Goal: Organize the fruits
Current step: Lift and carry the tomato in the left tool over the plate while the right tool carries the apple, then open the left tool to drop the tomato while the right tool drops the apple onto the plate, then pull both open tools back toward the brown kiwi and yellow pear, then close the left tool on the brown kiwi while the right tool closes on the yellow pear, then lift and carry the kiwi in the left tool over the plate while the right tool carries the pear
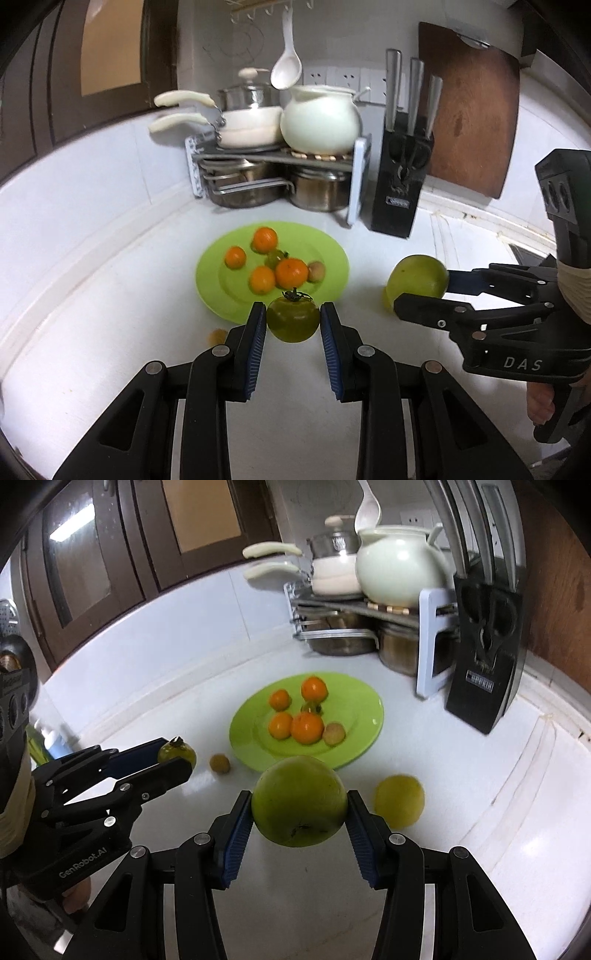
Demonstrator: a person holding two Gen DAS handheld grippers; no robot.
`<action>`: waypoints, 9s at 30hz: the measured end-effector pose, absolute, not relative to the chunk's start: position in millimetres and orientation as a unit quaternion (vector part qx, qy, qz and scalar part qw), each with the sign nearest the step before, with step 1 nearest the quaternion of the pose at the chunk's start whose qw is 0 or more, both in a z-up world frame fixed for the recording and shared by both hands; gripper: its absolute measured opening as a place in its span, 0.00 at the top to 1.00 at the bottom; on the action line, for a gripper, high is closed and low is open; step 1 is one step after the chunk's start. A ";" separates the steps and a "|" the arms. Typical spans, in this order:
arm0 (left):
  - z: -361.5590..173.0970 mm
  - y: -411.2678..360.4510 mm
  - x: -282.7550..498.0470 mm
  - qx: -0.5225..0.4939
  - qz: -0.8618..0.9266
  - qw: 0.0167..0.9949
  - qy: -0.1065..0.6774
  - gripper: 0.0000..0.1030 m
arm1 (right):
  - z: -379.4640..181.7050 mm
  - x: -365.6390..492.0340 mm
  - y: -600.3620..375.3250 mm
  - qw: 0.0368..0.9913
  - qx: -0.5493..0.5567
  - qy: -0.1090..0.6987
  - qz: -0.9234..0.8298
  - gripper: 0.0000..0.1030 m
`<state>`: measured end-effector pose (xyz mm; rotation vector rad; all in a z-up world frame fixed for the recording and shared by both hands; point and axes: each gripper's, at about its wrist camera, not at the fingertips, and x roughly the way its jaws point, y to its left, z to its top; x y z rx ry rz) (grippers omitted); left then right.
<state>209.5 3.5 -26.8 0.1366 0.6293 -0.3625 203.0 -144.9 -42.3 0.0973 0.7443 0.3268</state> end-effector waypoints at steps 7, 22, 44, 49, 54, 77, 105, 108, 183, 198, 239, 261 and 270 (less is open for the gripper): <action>-5.4 12.0 223.6 0.056 -0.160 0.942 0.289 0.71 | -19.2 218.3 -139.8 0.929 0.035 0.333 0.155 0.50; 25.7 24.2 277.0 0.043 -0.123 0.948 0.289 0.71 | 16.2 279.8 -127.2 0.942 0.028 0.307 0.132 0.50; -24.9 26.7 388.5 0.033 -0.124 0.901 0.415 0.71 | -28.2 392.9 -110.1 0.895 0.020 0.436 0.093 0.50; -45.5 25.7 404.0 0.033 -0.126 0.884 0.449 0.71 | -48.7 410.6 -105.3 0.879 0.018 0.468 0.092 0.50; -60.9 23.7 410.4 0.037 -0.133 0.870 0.473 0.71 | -68.6 422.2 -102.2 0.864 0.015 0.494 0.092 0.50; -55.4 25.1 399.9 0.035 -0.122 0.880 0.459 0.61 | -69.3 409.1 -111.5 0.870 0.019 0.486 0.086 0.48; 17.9 59.7 241.1 0.011 -0.034 0.957 0.289 0.27 | 6.2 227.0 -133.2 0.955 0.064 0.291 0.002 0.25; 13.1 57.4 234.1 0.027 -0.019 0.960 0.280 0.26 | 6.0 218.9 -138.8 0.955 0.077 0.286 -0.016 0.25; -123.2 34.2 298.4 0.031 -0.063 0.911 0.406 0.72 | -123.7 260.8 -171.3 0.892 0.106 0.430 -0.090 0.51; -94.9 41.1 266.9 0.024 -0.074 0.918 0.388 0.72 | -94.0 241.3 -161.9 0.908 0.094 0.405 -0.052 0.51; 5.6 16.8 254.0 0.015 -0.133 0.940 0.313 0.72 | 9.0 234.2 -127.9 0.941 0.040 0.322 0.101 0.51; -0.1 18.6 355.6 0.023 -0.130 0.928 0.349 0.72 | 9.4 331.8 -113.0 0.934 0.015 0.334 0.124 0.51; -28.9 24.4 405.1 0.016 -0.126 0.917 0.378 0.72 | -19.8 379.8 -103.8 0.922 0.007 0.363 0.135 0.51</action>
